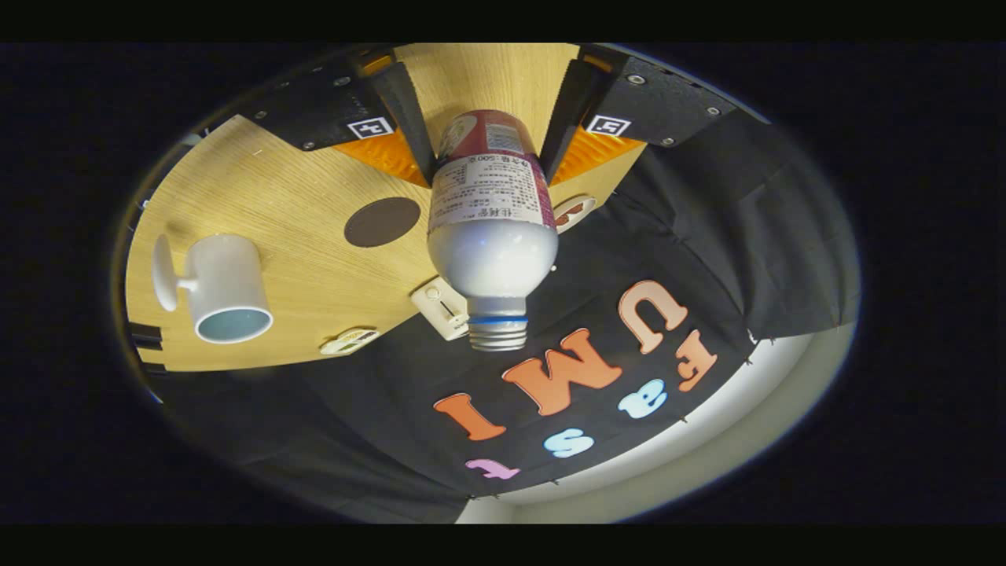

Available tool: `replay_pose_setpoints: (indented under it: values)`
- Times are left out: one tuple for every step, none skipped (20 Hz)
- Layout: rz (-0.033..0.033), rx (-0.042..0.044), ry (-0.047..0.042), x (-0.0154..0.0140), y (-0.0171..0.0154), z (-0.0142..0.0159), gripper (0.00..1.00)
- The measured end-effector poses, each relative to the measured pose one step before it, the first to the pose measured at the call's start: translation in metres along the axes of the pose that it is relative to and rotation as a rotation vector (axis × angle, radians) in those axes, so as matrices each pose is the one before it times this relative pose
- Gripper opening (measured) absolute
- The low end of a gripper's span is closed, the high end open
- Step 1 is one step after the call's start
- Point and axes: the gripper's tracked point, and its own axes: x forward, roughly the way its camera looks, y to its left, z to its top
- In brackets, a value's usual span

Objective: Take the bottle from table, then pour the juice into the cup, finally place the bottle on the coaster

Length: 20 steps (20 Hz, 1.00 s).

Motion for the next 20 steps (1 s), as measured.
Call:
replay_pose_setpoints:
  values:
    - [0.00139,0.03222,0.00875,0.00252,-0.00046,-0.00015,0.74]
    - [0.00507,0.03710,0.00359,0.00152,0.00093,0.00130,0.74]
    - [0.00523,0.03898,-0.00170,0.00227,0.00038,0.00287,0.74]
    - [0.00258,0.03734,-0.00204,0.00178,-0.00012,0.00251,0.74]
    - [-0.00003,0.03658,-0.00433,0.00268,-0.00114,0.00354,0.74]
    - [0.00156,0.03412,-0.00588,0.00214,-0.00155,0.00239,0.74]
    - [-0.00019,0.03343,-0.00947,0.00073,-0.00157,0.00561,0.74]
    - [-0.00005,0.03788,-0.01440,0.00147,-0.00140,0.00645,0.74]
    - [0.00119,0.03448,-0.01374,0.00129,-0.00126,0.00670,0.74]
    - [-0.00118,0.03234,-0.01388,0.00019,-0.00124,0.00480,0.74]
    - [-0.00416,0.03200,-0.01172,0.00228,-0.00169,0.00522,0.74]
    - [-0.00457,0.03146,-0.00833,0.00094,-0.00249,0.00379,0.74]
    - [-0.00191,0.03322,-0.00210,0.00122,-0.00210,0.00188,0.74]
    - [0.00336,0.03240,-0.00189,-0.00130,-0.00039,0.00110,0.74]
    - [0.00318,0.02997,-0.00425,0.00050,-0.00002,0.00182,0.74]
    - [0.00453,0.02682,-0.00366,0.00099,0.00027,0.00146,0.74]
    - [0.00288,0.02366,-0.00234,0.00107,-0.00058,0.00098,0.74]
    - [-0.00048,0.02216,-0.00060,0.00176,0.00154,0.00124,0.74]
    - [-0.00137,0.02316,-0.00308,0.00196,0.00097,0.00268,0.74]
    - [0.00322,0.02605,-0.00202,0.00126,0.00225,0.00208,0.74]
